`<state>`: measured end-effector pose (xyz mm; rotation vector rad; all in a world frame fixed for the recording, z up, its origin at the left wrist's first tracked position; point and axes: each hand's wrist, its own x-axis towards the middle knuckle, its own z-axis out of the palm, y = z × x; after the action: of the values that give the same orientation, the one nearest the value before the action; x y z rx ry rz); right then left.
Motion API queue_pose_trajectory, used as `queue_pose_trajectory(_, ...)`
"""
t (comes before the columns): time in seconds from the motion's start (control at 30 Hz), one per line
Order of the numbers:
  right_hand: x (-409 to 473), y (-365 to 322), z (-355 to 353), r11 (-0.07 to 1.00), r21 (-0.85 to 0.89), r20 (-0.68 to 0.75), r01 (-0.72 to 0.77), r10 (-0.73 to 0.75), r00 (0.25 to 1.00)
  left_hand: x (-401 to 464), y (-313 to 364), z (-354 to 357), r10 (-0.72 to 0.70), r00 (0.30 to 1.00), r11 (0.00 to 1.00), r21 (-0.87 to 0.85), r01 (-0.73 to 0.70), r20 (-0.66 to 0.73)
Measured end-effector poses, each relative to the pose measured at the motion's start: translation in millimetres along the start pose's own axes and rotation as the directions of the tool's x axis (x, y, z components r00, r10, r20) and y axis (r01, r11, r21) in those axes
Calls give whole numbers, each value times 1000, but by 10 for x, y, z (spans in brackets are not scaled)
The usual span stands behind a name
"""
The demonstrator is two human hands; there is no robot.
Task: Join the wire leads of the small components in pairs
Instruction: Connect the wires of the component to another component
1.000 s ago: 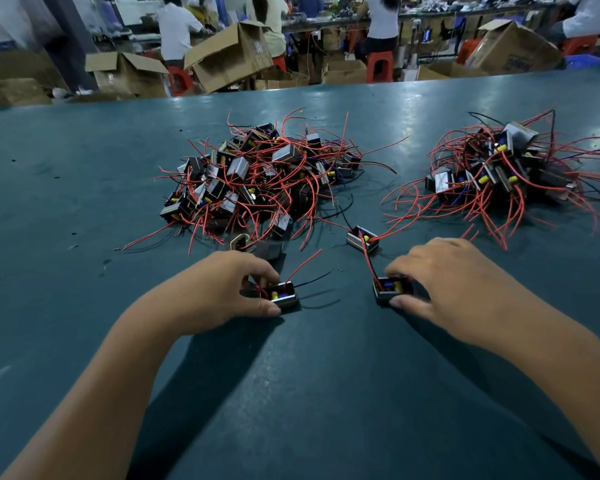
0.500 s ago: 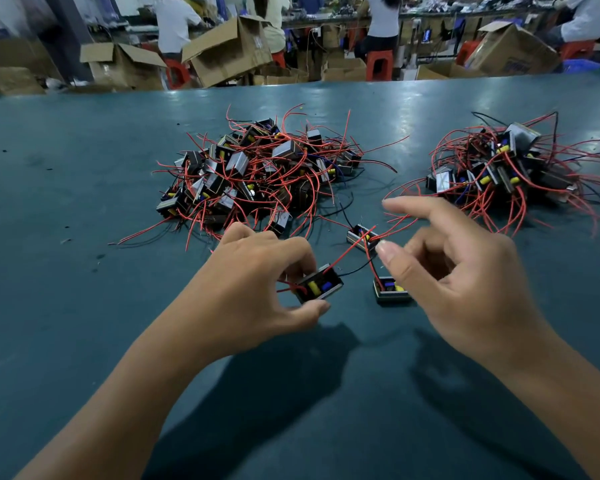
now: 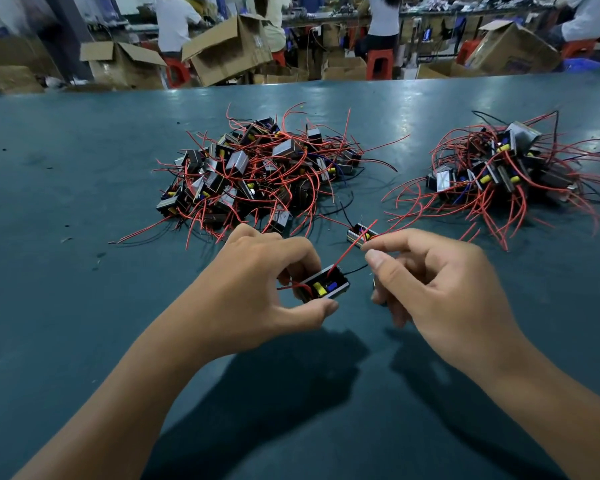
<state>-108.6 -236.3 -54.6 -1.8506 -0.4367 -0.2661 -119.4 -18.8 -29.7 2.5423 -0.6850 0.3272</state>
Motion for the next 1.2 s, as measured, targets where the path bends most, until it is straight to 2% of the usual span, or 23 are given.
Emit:
queue_pose_trajectory(0.17, 24, 5, -46, 996, -88, 65, 24, -18, 998, 5, -43, 16, -10, 1000, 1000, 22, 10, 5)
queue_pose_trajectory(0.27, 70, 5, -118, 984, -177, 99, 31, -14, 995, 9, -140, 11, -39, 997, 997, 63, 35, 72)
queue_pose_trajectory(0.4, 228, 66, -329, 963, -268, -57, 33, -50, 997, 3, -328, 2, -114, 974, 983, 162, 83, 194)
queue_pose_trajectory(0.43, 268, 83, -392, 952, -304, -56, 25, -44, 997, 2, -370, 4, -135, 968, 979, 182, 96, 210)
queue_pose_trajectory(0.5, 309, 127, -499, 910, -414, 92, 36, 3, 996, 4, -442, 23, -173, 954, 964, 242, 113, 244)
queue_pose_trajectory(0.6, 318, 209, -543, 733, -638, 437, 238, 89, 895, 6, -511, 72, -212, 934, 949, 288, 126, 287)
queue_pose_trajectory(0.7, 302, 249, -457, 589, -743, 521, 318, 210, 827, 16, -548, 92, -224, 927, 948, 289, 135, 302)
queue_pose_trajectory(0.77, 292, 203, -388, 534, -778, 502, 330, 214, 838, 34, -531, 88, -187, 946, 951, 292, 106, 264)
queue_pose_trajectory(0.83, 277, 133, -368, 524, -775, 485, 353, 136, 864, 42, -455, 79, -95, 987, 985, 156, 75, 126)
queue_pose_trajectory(0.9, 252, 55, -374, 504, -746, 496, 435, -16, 868, 40, -296, 80, -72, 997, 987, -144, 70, -8)
queue_pose_trajectory(0.97, 210, -12, -377, 466, -715, 483, 522, -210, 850, 46, -131, 130, -120, 993, 913, -393, 108, -7)
queue_pose_trajectory(1.0, 194, -44, -365, 437, -710, 471, 552, -288, 834, 50, -68, 170, -131, 991, 877, -465, 118, 4)
queue_pose_trajectory(1.07, 178, -66, -343, 375, -703, 463, 604, -404, 789, 55, 16, 243, -133, 991, 822, -559, 107, -6)
queue_pose_trajectory(1.2, 157, -90, -314, 350, -700, 436, 622, -481, 761, 55, 17, 301, -180, 982, 770, -631, 99, -66)
